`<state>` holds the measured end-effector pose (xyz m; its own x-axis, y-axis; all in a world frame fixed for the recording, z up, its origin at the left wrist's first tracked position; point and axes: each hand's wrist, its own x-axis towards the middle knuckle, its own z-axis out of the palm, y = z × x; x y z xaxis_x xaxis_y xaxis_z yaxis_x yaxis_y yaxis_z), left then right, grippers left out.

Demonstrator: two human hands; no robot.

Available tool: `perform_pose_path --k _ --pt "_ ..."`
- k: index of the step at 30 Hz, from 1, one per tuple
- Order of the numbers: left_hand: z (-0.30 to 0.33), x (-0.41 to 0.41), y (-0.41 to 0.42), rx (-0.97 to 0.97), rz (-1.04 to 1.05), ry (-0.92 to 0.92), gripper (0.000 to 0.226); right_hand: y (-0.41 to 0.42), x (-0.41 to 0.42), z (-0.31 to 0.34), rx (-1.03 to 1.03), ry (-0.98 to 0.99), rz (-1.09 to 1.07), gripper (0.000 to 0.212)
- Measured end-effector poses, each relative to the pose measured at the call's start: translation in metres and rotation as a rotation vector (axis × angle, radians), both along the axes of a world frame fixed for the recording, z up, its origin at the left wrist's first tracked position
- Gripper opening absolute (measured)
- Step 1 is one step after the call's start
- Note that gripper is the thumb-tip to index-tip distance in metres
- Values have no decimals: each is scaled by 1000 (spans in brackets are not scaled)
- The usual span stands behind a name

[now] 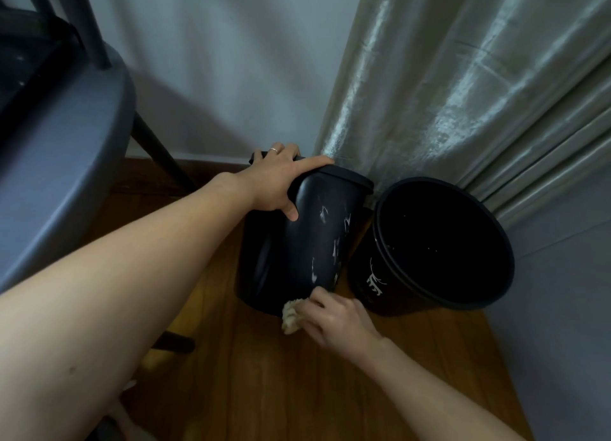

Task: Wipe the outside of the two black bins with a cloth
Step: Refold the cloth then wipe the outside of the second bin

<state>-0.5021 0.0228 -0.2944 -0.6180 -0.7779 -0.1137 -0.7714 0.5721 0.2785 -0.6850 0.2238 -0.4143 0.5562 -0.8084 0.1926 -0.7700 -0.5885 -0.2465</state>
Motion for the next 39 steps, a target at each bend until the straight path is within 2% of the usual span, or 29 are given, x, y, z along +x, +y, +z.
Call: perform_pose_path --k 6,11,15,24,32,39 --pt "-1 1 -2 -10 18 -4 114 -20 1 17 -60 -108 -198 24" --pt "-1 0 -2 -3 5 4 113 -1 -11 -4 38 -35 -51 19" --pt "-2 1 -2 -15 11 -7 114 -16 -15 8 0 -8 -12 20" --pt "-2 -1 0 -40 3 -30 114 -82 -4 58 -129 -210 -358 28" --pt "0 -2 1 -33 -4 -29 114 -56 -13 44 -108 -116 -180 27" --pt "0 -4 2 -37 -8 -36 115 -105 -2 83 -155 -230 -541 28"
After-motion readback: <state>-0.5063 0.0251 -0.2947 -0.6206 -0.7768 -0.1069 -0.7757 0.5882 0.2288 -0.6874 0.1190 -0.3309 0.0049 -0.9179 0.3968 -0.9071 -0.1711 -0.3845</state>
